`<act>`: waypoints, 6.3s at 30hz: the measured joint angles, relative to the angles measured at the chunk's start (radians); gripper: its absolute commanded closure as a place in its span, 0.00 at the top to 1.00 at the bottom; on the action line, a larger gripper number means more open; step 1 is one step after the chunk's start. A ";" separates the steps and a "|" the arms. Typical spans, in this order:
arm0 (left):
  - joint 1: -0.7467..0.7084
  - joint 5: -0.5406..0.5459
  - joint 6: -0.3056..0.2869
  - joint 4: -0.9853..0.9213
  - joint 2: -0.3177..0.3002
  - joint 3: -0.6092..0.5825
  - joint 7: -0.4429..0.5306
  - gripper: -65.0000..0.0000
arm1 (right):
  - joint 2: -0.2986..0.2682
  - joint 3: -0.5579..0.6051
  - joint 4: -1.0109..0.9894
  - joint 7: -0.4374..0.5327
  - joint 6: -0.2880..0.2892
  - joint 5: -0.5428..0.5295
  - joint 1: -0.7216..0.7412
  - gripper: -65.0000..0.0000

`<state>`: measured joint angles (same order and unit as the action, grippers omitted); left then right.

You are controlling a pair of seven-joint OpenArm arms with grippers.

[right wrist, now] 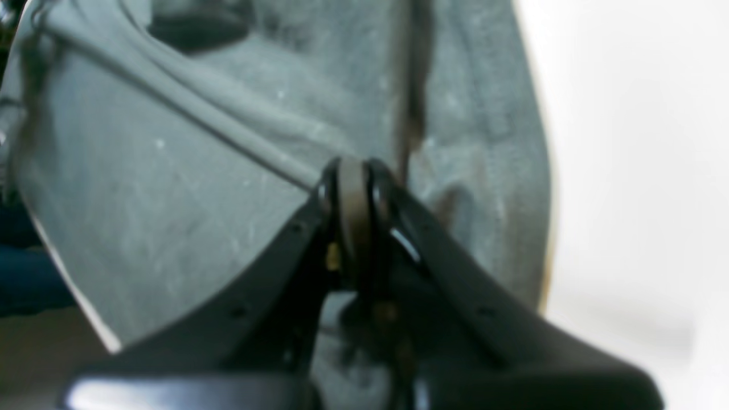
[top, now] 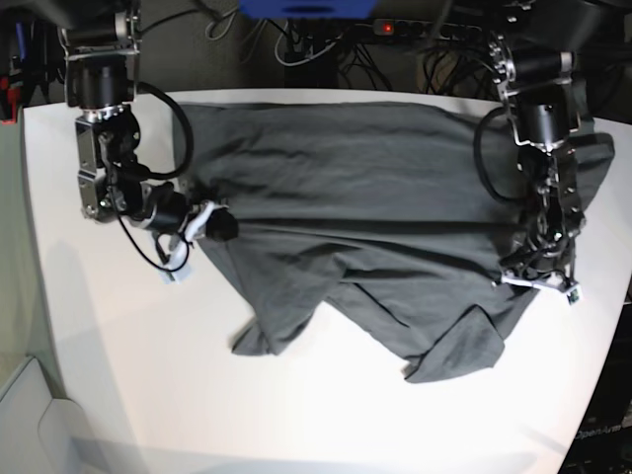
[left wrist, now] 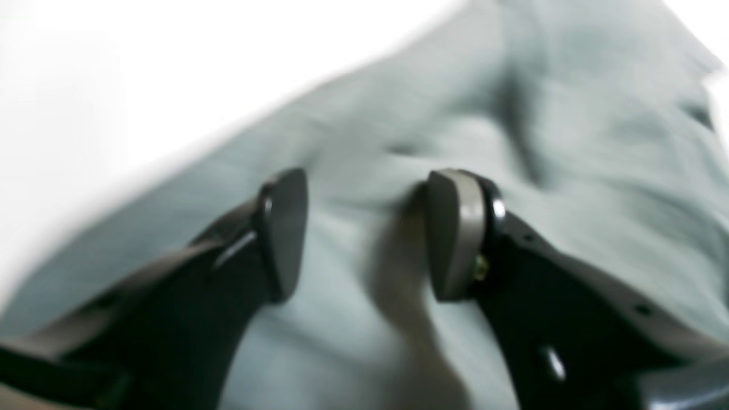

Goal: Layout the t-shirt on the table in an organized manner, then fold the t-shirt properly
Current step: 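Drag the t-shirt with both grippers, spreading it across the table, then lower both grippers and lay the held t-shirt edge onto the table, then lift the t-shirt with both grippers and shake it out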

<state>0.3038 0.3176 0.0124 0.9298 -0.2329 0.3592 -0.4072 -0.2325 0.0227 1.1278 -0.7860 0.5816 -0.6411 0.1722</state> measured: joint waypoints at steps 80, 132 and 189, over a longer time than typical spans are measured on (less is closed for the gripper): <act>0.001 0.001 -0.006 -0.045 0.040 -0.225 0.123 0.51 | 0.010 0.008 -0.282 0.084 -0.089 0.023 0.234 0.00; -0.238 0.006 -0.007 0.580 0.014 -0.139 -0.257 0.51 | -0.062 0.002 0.004 -0.150 -0.024 0.166 0.192 0.00; -0.463 0.004 -0.006 0.681 -0.018 -0.134 -0.408 0.51 | 0.094 0.053 -0.497 0.212 -0.014 0.464 0.453 0.00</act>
<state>-0.1593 0.3214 0.0063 1.6104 -0.2512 0.2256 -0.8150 -0.1383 0.0753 0.6312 -0.5739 0.5671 -0.1772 0.6254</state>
